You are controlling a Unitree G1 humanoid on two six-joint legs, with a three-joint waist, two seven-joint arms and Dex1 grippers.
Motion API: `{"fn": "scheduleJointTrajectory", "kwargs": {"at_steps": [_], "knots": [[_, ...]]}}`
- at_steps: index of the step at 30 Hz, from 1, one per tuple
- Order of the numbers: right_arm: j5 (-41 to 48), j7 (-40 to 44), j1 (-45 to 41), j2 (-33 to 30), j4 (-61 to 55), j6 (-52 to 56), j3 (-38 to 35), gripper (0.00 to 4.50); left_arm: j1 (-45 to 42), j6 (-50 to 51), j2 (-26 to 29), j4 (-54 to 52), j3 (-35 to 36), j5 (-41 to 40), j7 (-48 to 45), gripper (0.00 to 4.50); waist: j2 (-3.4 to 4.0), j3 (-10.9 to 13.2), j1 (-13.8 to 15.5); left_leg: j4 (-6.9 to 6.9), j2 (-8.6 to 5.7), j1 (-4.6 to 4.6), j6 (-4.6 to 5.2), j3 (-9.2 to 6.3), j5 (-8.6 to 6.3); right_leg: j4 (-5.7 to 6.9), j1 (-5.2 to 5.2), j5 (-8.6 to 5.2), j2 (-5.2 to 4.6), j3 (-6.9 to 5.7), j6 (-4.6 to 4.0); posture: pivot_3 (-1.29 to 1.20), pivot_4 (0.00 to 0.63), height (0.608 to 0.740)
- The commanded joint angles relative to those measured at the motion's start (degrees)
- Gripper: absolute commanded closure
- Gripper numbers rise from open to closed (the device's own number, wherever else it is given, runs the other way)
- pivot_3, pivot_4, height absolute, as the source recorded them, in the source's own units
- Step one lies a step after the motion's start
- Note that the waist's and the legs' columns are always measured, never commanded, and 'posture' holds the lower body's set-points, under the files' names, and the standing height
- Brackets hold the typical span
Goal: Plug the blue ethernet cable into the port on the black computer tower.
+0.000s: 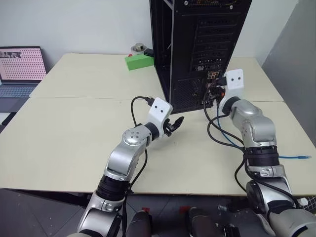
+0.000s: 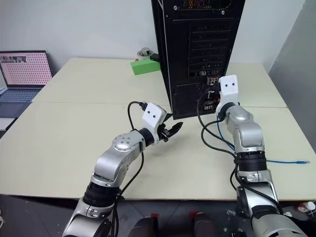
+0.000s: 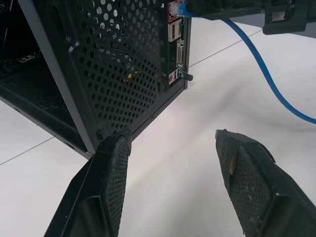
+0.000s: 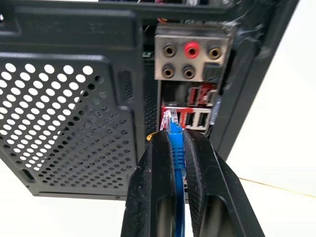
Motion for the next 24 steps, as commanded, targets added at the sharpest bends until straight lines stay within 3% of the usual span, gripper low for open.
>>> {"fn": "scheduleJointTrajectory", "kwargs": {"at_steps": [1, 24], "knots": [[0.2, -0.2, -0.7, -0.4, -2.3, -0.6, -0.8, 4.49, -0.5, -1.5, -0.1, -1.3, -0.4, -0.1, -0.4, 1.6, 0.0, 0.0, 0.0, 0.0, 0.0, 0.0, 0.0, 0.0, 0.0, 0.0, 0.0, 0.0, 0.0, 0.0, 0.0, 0.0, 0.15, 0.74], [-0.3, 0.6, -3.3, 0.2, 0.6, -2.6, -0.1, 4.49, -0.4, -1.7, -0.1, -1.2, -0.2, 0.2, -0.6, 1.6, 0.0, 0.0, 0.0, 0.0, 0.0, -0.03, 0.0, 0.0, 0.0, 0.01, -0.05, 0.0, 0.0, 0.0, 0.0, 0.0, 0.15, 0.74]]}}
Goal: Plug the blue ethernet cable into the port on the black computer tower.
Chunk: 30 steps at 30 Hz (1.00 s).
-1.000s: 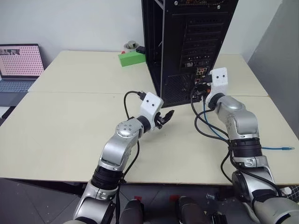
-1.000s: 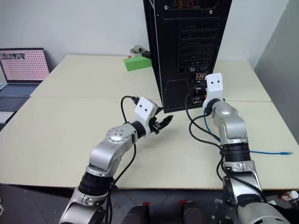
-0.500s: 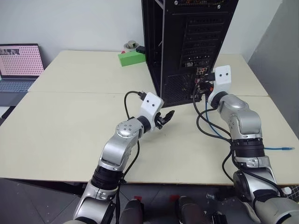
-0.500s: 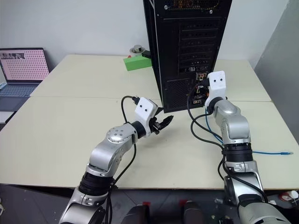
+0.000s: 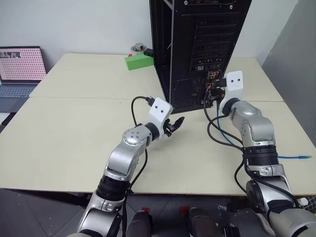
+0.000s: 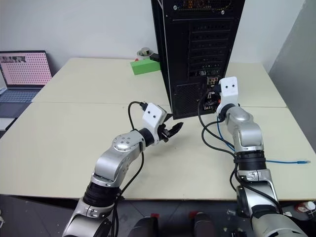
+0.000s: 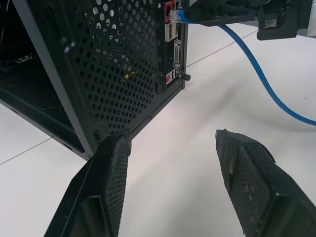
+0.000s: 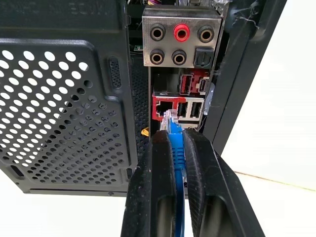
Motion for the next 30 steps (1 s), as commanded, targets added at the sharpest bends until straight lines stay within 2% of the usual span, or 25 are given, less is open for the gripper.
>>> {"fn": "scheduleJointTrajectory", "kwargs": {"at_steps": [1, 30], "knots": [[0.4, 0.4, -2.8, 0.0, -2.4, -0.9, -0.1, 4.49, -0.4, -1.7, -0.1, -1.2, -0.3, 0.1, -0.1, 1.6, 0.0, 0.0, -0.1, 0.0, 0.0, 0.0, 0.0, 0.0, 0.0, 0.0, 0.0, 0.0, 0.0, 0.0, 0.0, 0.0, 0.15, 0.74], [-3.1, 2.2, -3.9, -0.3, 0.1, -3.8, 3.6, 4.49, -0.2, -2.1, -0.2, -0.9, -0.4, 0.4, -0.1, 1.6, 0.0, 0.0, -1.3, -0.01, 0.0, -0.02, 0.0, 0.0, 0.0, 0.02, -0.04, 0.01, 0.0, 0.01, -0.01, 0.0, 0.15, 0.74]]}}
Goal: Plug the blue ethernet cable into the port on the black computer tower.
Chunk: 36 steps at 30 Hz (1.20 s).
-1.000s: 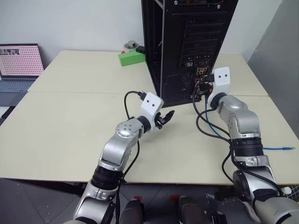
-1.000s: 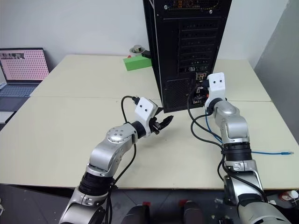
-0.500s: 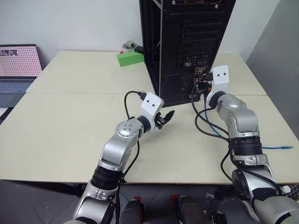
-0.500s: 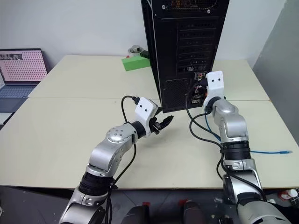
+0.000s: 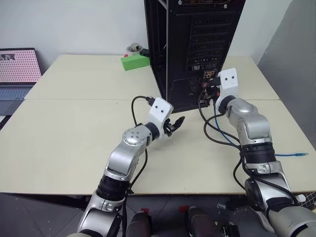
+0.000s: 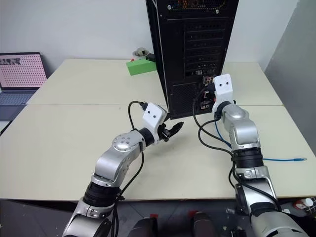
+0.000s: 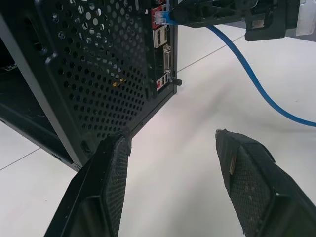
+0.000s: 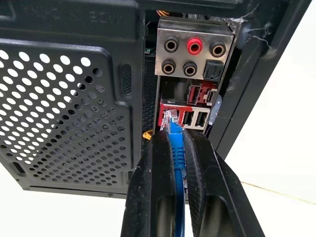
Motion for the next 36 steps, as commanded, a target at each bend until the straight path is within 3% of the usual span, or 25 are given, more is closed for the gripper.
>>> {"fn": "scheduleJointTrajectory", "kwargs": {"at_steps": [1, 17, 36], "knots": [[-0.7, 0.7, -2.3, -0.4, -1.0, -2.5, 0.7, 4.49, -0.2, -1.1, -0.2, -1.1, -0.4, 0.2, 0.2, 1.6, 0.0, 0.0, 0.0, 0.0, 0.0, 0.0, 0.0, 0.0, 0.0, 0.0, 0.0, 0.0, 0.0, 0.0, 0.0, 0.0, 0.15, 0.74], [3.0, -3.1, -5.4, 3.3, 1.4, 0.5, -5.0, 4.49, -0.2, -0.9, -0.3, -1.1, -0.5, 0.2, 0.2, 1.6, 0.01, 0.0, -0.3, 0.0, 0.0, -0.01, 0.0, 0.0, 0.0, 0.01, -0.02, 0.02, 0.0, 0.01, -0.04, 0.0, 0.15, 0.74], [2.8, -3.6, -7.1, 4.5, 4.2, -1.1, -4.8, 4.49, 0.0, -0.7, -0.2, -1.1, -0.4, 0.2, 0.4, 1.6, 0.01, 0.0, -0.7, 0.01, 0.0, 0.01, 0.0, 0.01, 0.0, 0.05, -0.03, 0.04, 0.01, 0.03, 0.03, 0.0, 0.15, 0.74]]}}
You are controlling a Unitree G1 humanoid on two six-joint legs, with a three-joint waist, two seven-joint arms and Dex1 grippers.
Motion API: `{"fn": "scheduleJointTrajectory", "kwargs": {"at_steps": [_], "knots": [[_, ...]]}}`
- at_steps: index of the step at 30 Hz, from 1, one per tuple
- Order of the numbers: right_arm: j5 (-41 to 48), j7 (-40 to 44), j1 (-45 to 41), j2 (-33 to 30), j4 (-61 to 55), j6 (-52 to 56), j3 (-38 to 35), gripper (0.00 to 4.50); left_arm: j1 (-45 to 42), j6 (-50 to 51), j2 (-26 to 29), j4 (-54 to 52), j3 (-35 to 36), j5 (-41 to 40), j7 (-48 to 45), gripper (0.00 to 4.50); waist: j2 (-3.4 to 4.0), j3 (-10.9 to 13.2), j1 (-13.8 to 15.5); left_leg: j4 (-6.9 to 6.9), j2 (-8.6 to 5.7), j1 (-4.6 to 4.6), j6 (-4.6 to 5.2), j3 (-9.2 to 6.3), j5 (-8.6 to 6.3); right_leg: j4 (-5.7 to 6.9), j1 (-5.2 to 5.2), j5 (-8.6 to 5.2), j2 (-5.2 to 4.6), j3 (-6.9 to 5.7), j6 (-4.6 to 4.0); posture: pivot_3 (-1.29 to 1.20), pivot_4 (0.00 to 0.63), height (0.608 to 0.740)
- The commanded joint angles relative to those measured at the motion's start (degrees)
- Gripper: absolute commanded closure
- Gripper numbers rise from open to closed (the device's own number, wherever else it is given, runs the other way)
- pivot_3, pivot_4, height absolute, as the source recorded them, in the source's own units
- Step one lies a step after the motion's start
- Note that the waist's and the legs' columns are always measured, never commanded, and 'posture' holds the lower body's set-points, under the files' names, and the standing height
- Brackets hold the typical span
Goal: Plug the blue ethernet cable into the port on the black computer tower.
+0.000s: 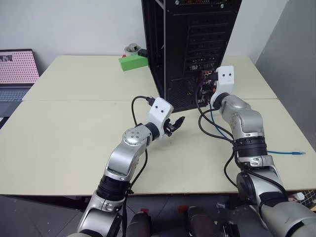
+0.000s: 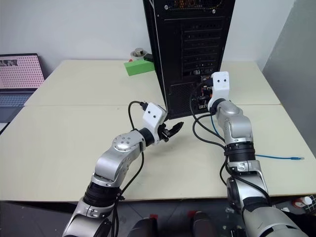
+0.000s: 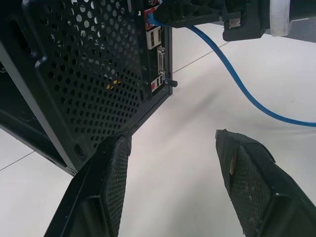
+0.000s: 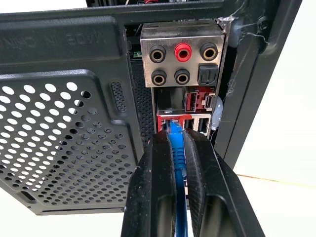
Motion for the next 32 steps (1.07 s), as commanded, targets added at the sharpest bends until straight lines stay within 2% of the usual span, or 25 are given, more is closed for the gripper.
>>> {"fn": "scheduleJointTrajectory", "kwargs": {"at_steps": [1, 2, 4, 8, 12, 15, 21, 22, 25, 32], "knots": [[0.5, 1.1, -2.2, -0.8, -2.1, -2.1, 0.0, 4.49, 0.0, -0.8, -0.1, -1.0, -0.3, 0.2, 0.3, 1.6, 0.0, 0.0, 0.0, 0.0, 0.0, 0.0, 0.0, 0.0, 0.0, 0.0, 0.0, 0.0, 0.0, 0.0, 0.0, 0.0, 0.15, 0.74], [0.5, 1.4, -1.7, -1.0, -2.7, -1.9, 0.1, 4.49, 0.0, -0.8, 0.0, -1.1, -0.2, 0.2, 0.3, 1.6, 0.0, 0.0, 0.0, 0.0, 0.0, 0.0, 0.0, 0.0, 0.0, 0.0, 0.0, 0.0, 0.0, 0.0, 0.0, 0.0, 0.15, 0.74], [0.2, 2.8, -0.1, -2.0, -4.3, -1.5, 0.9, 3.79, 0.0, -0.9, 0.1, -1.0, -0.3, 0.3, 0.2, 1.6, 0.0, 0.0, 0.0, 0.0, 0.0, 0.0, 0.0, 0.0, 0.0, 0.0, 0.0, 0.0, 0.0, 0.0, 0.0, 0.0, 0.15, 0.74], [0.3, 5.2, 4.0, -4.1, -9.3, 0.0, 2.2, 2.97, -0.1, -0.9, 0.7, -0.7, 0.2, 0.0, -0.3, 1.6, 0.0, 0.0, 0.4, -0.01, 0.0, -0.03, 0.0, -0.01, 0.0, -0.05, 0.0, 0.0, 0.0, -0.01, -0.01, 0.0, 0.15, 0.74], [1.5, 8.2, 9.2, -7.0, -17.8, 3.0, 2.5, 1.9, -0.4, 0.5, 2.7, -0.5, 2.3, -2.3, -3.0, 1.6, 0.0, 0.0, 0.7, -0.04, -0.01, -0.07, 0.0, -0.01, 0.0, -0.11, 0.0, 0.0, -0.01, -0.01, -0.02, 0.0, 0.15, 0.74], [3.0, 10.4, 12.0, -8.8, -23.4, 4.9, 2.0, 1.42, -0.6, 0.0, 5.1, -0.2, 2.8, -2.3, -4.5, 1.6, 0.0, 0.0, 0.7, -0.04, -0.01, -0.07, 0.0, -0.01, 0.0, -0.1, -0.01, -0.02, -0.01, -0.02, 0.02, 0.0, 0.15, 0.74], [12.8, 19.6, 21.6, -14.0, -37.4, 7.4, -2.5, 0.24, -0.4, -3.3, 12.3, 1.1, 5.4, -3.2, -10.0, 1.6, 0.0, 0.0, 0.7, -0.03, 0.0, -0.04, 0.0, -0.03, 0.0, -0.1, 0.01, -0.12, 0.0, -0.02, 0.17, 0.0, 0.15, 0.74], [15.1, 22.1, 24.0, -15.3, -39.7, 7.0, -4.0, 0.11, -0.5, -4.4, 13.7, 1.8, 6.2, -3.3, -11.1, 1.6, -0.01, 0.0, 0.8, -0.03, -0.01, -0.06, 0.0, -0.03, 0.0, -0.13, 0.01, -0.12, -0.01, -0.03, 0.17, 0.0, 0.15, 0.74], [19.9, 26.5, 28.9, -19.0, -44.0, 6.7, -8.7, 0.11, -1.2, -6.8, 17.3, 4.3, 8.3, -3.7, -13.8, 1.6, -0.01, 0.0, 0.9, -0.03, 0.0, -0.06, 0.0, -0.04, -0.01, -0.15, 0.02, -0.13, -0.01, -0.04, 0.17, 0.0, 0.15, 0.74], [23.4, 27.3, 30.3, -23.3, -43.9, 5.6, -13.4, 0.11, -1.5, -9.5, 21.2, 6.7, 11.0, -7.5, -21.0, 1.6, -0.02, 0.0, 0.8, 0.0, 0.01, -0.03, 0.0, -0.01, 0.0, -0.13, 0.03, -0.12, -0.01, -0.03, 0.19, 0.0, 0.15, 0.74]]}}
